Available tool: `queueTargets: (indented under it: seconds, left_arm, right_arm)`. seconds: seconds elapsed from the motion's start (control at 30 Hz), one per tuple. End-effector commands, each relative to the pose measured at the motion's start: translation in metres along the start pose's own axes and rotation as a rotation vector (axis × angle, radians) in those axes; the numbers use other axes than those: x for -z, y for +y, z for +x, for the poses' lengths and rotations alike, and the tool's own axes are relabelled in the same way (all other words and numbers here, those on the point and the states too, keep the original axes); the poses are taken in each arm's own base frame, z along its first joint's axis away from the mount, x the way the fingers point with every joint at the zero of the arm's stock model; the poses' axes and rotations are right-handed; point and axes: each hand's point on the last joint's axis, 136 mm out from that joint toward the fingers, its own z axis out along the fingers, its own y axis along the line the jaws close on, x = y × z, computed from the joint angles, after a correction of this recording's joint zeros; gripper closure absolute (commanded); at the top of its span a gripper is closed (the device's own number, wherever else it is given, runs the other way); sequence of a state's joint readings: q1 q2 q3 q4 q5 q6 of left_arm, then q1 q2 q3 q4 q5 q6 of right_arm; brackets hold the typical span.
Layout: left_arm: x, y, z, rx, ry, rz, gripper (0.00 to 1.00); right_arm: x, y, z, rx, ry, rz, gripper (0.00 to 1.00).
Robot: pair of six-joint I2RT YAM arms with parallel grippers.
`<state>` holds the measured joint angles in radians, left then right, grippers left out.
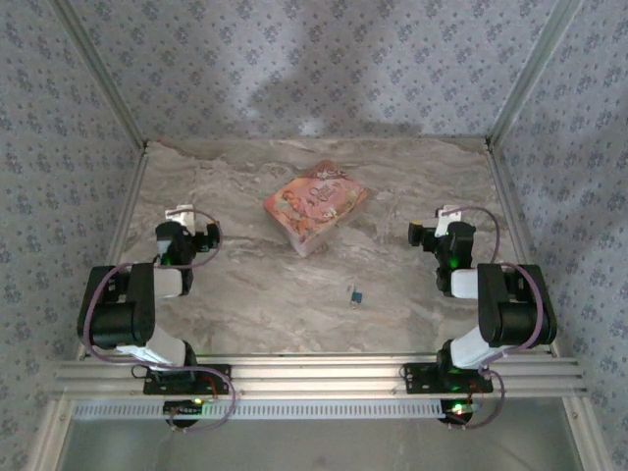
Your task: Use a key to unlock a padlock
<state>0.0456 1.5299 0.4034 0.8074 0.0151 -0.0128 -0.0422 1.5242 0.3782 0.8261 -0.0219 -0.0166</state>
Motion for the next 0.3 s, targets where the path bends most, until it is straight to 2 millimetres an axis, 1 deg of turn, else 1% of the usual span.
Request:
queueTargets:
  seconds: [0.0, 0.27]
  left_arm:
    - [-0.0019, -0.0035, -0.0042, 0.011, -0.007, 0.016, 0.02]
    - [-0.0019, -0.0031, -0.0043, 0.010, -0.007, 0.014, 0.02]
  right_arm:
    - [-0.0013, -0.0007, -0.0021, 0.015, 0.001, 0.007, 0.00]
    - [-0.0014, -0.0003, -0.0018, 0.013, 0.002, 0.004, 0.00]
